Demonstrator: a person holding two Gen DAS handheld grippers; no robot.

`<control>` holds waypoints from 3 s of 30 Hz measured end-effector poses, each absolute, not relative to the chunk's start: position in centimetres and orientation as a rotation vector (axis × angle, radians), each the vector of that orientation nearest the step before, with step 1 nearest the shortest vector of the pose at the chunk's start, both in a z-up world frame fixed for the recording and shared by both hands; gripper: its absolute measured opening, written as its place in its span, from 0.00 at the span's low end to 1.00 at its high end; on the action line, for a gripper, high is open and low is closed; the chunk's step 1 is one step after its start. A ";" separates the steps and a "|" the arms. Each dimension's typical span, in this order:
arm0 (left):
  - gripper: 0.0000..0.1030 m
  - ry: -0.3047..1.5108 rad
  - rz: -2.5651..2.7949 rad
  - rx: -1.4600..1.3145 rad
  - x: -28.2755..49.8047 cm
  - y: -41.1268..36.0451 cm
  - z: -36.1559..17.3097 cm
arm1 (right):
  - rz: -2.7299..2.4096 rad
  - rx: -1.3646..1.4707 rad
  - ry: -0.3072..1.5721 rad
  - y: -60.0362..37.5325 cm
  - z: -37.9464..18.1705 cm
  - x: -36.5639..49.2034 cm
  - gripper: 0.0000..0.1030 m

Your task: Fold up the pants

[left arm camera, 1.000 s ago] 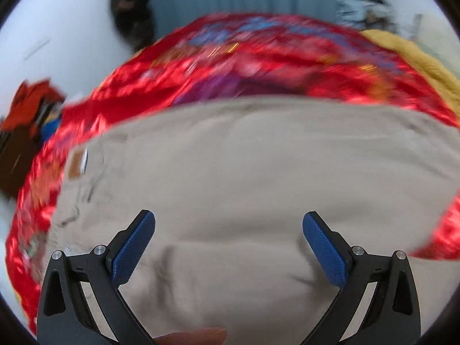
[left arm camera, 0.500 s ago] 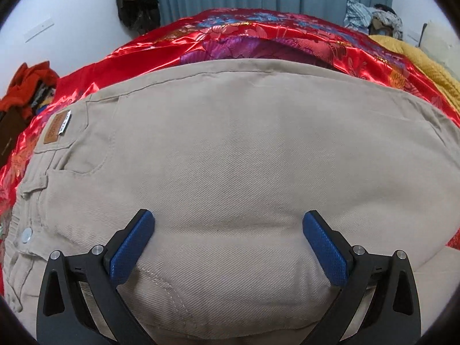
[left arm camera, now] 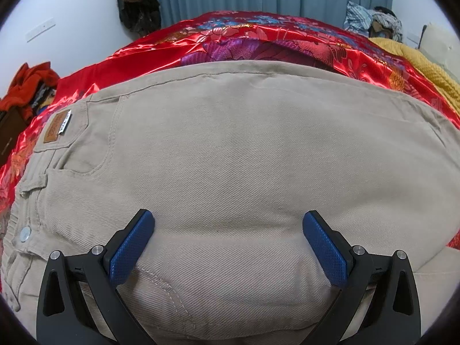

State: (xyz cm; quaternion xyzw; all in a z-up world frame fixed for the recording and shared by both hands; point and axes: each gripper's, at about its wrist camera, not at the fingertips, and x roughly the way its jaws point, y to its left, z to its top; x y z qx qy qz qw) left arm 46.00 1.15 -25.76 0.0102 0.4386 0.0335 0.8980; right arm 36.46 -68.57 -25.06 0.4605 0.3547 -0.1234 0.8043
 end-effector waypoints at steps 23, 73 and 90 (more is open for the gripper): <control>1.00 0.915 0.076 0.040 46.5 1.0 -26.1 | 0.383 0.117 0.827 -50.4 -14.0 23.6 0.04; 1.00 0.920 -0.021 0.110 33.2 -0.5 -26.0 | -0.084 0.204 0.796 -31.3 -27.0 18.9 0.73; 1.00 0.917 -0.019 0.112 33.1 -0.4 -26.0 | -0.083 0.194 0.797 -31.1 -26.9 18.8 0.73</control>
